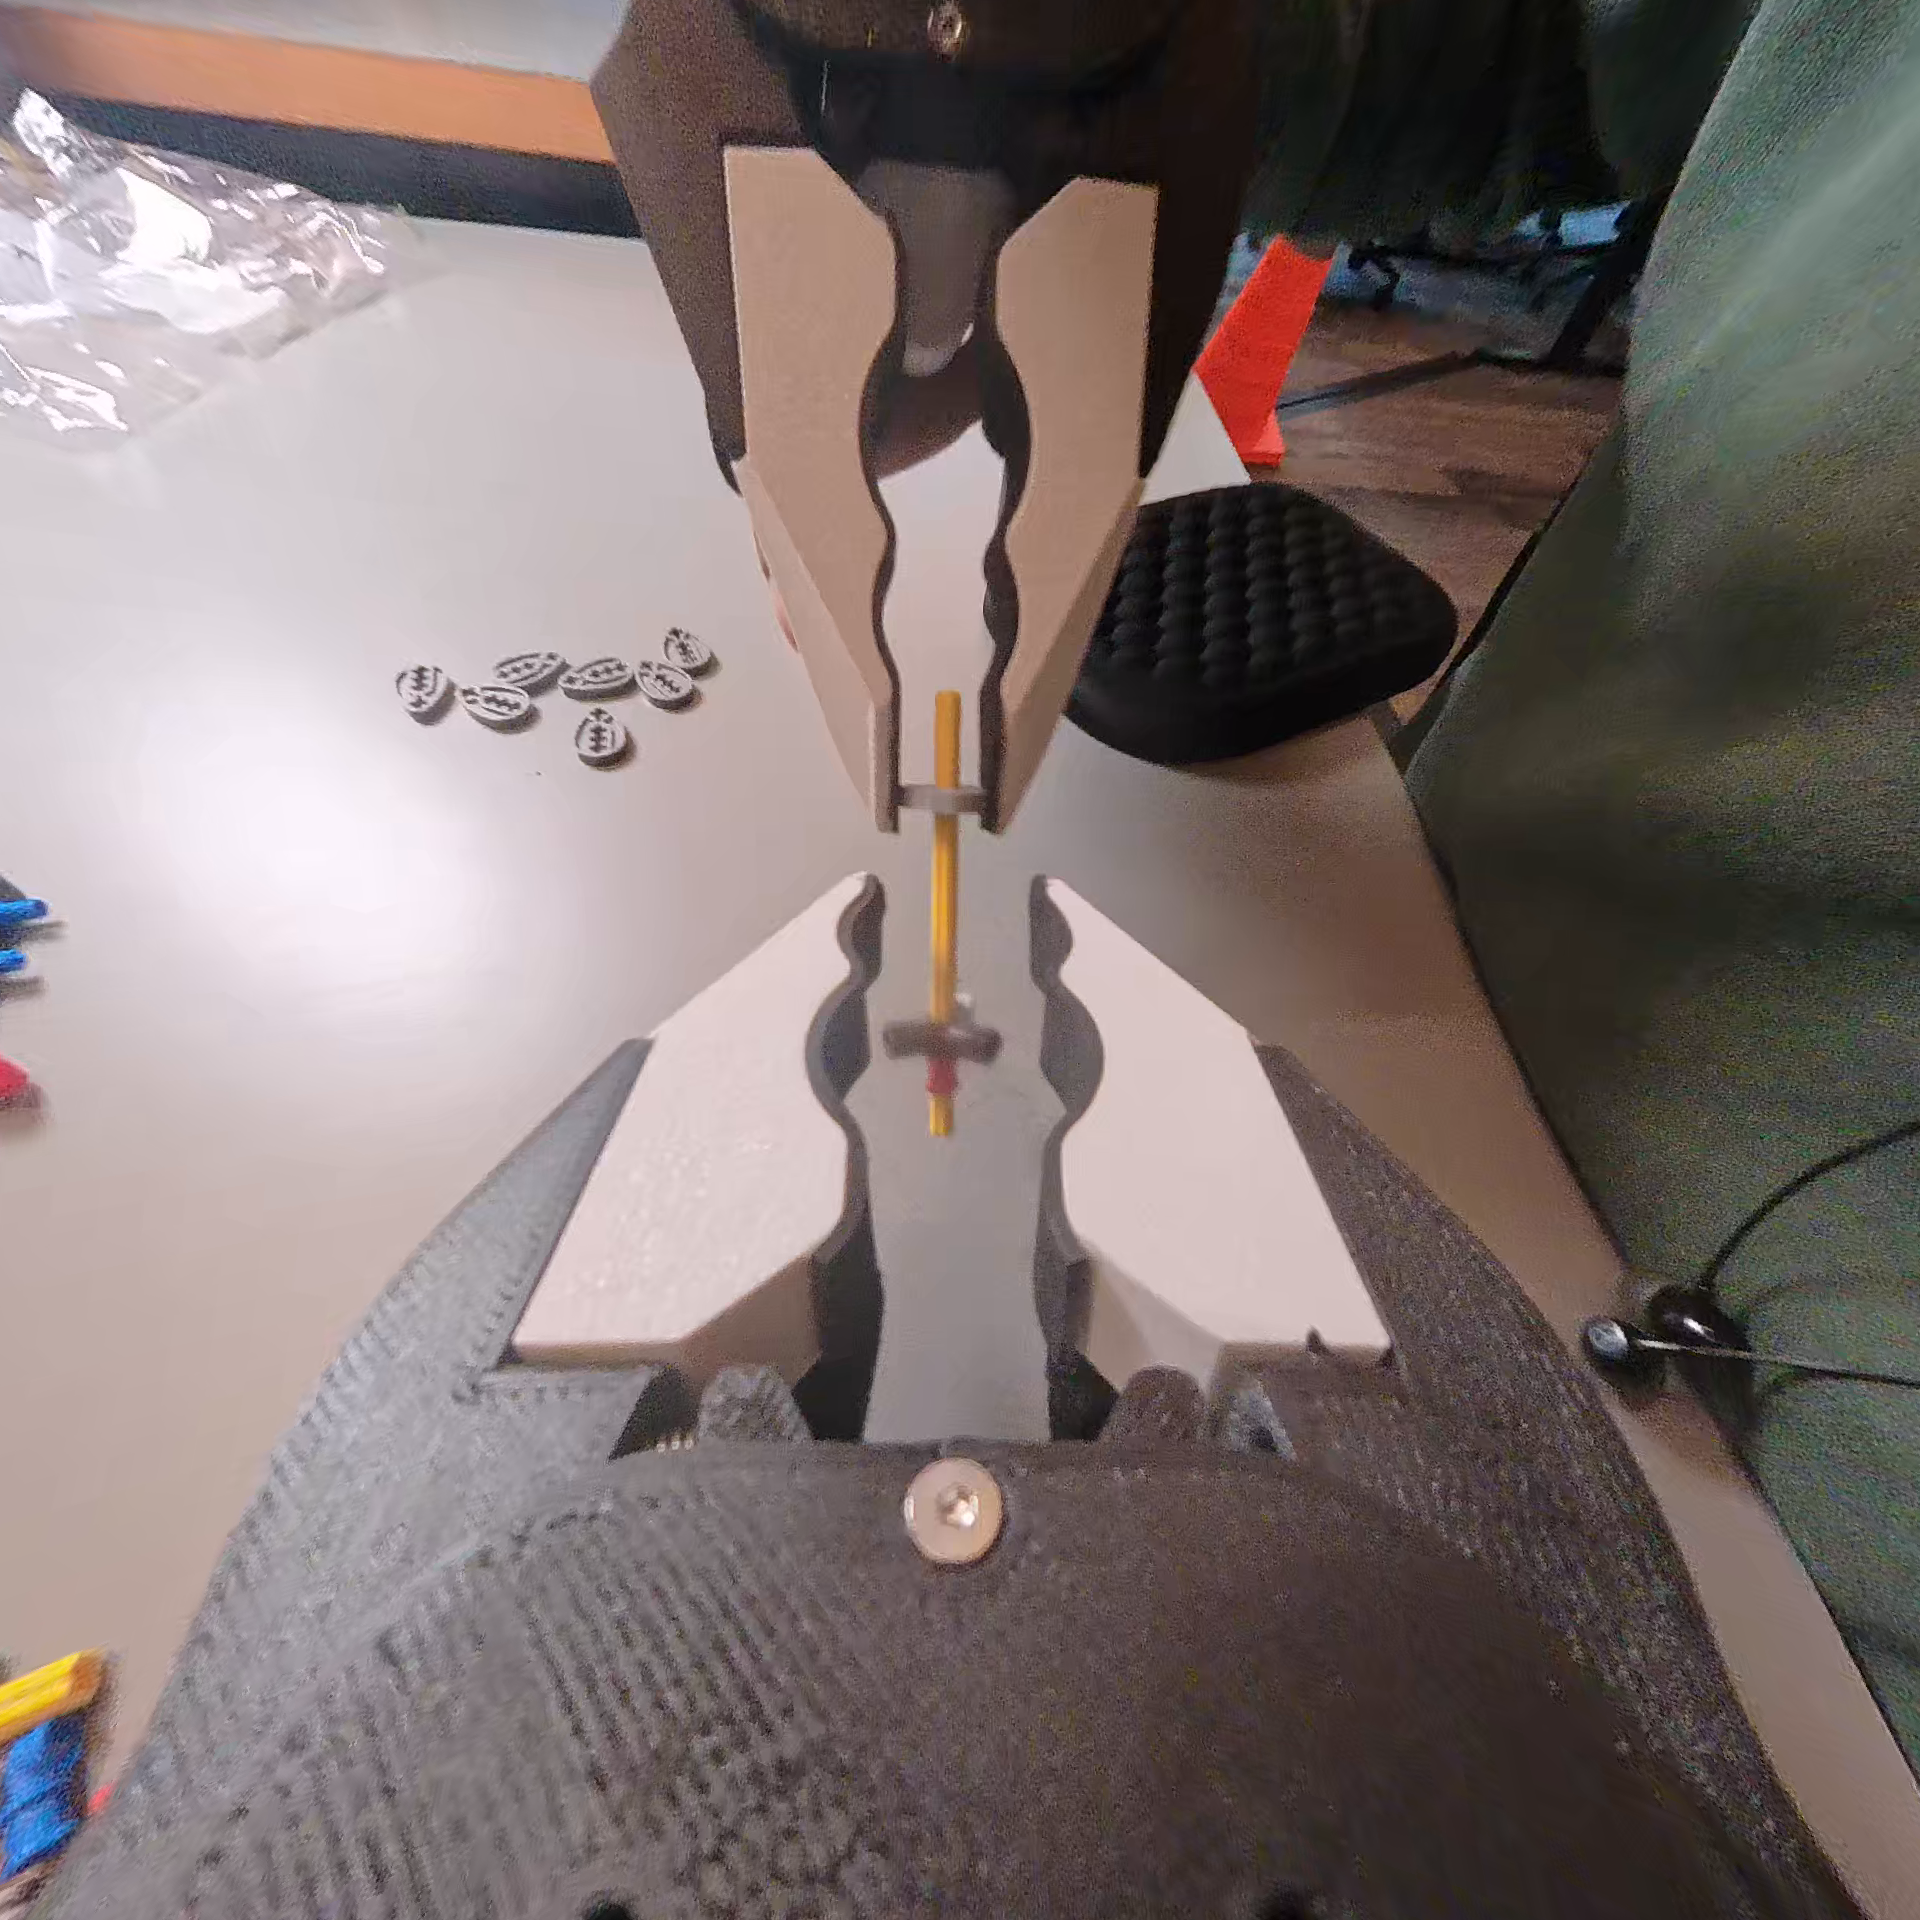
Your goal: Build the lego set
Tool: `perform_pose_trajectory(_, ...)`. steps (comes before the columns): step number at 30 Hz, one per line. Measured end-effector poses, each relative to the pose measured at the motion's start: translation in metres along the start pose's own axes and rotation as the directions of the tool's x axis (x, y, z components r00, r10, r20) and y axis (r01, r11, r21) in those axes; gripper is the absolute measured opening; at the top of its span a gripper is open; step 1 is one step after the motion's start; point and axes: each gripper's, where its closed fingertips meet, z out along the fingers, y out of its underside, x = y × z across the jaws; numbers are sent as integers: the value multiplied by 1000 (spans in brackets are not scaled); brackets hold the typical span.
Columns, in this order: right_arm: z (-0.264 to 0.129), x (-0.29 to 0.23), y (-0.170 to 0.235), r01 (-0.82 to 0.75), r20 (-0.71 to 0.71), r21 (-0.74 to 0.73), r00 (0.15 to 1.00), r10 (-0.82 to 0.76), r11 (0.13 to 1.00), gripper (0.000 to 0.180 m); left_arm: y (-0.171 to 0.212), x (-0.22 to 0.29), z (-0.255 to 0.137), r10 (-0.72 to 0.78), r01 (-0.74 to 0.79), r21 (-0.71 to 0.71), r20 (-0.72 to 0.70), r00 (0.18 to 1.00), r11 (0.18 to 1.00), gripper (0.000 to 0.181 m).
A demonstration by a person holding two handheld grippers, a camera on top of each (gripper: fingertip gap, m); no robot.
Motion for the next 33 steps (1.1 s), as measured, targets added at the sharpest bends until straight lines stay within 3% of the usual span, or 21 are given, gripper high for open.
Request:
perform_pose_trajectory(1, -4, 4, -1, -18, -12, 46, 1000, 18, 999, 13, -3, -1, -5, -3, 3, 18, 0, 1000, 1000, 31)
perform_pose_trajectory(5, -22, 12, -5, -103, 0, 264, 994, 106, 959, 14, -14, -15, -29, -28, 25, 76, 38, 999, 997, 42)
perform_pose_trajectory(10, -36, 18, -10, -133, -18, 426, 988, 155, 895, 14, 0, -23, -32, -45, 44, 24, 66, 997, 999, 23)
perform_pose_trajectory(13, -35, 16, -11, -120, -22, 443, 989, 144, 889, 14, -1, -20, -26, -11, 10, 10, 76, 997, 1000, 4)
perform_pose_trajectory(23, -33, 16, -14, -113, -12, 427, 991, 130, 897, 14, 3, -18, -24, 36, -33, -34, 94, 995, 999, 2)
perform_pose_trajectory(33, -14, 17, -5, -104, -4, 316, 994, 111, 943, 14, 16, -18, -19, 24, -16, -93, 84, 996, 996, 2)
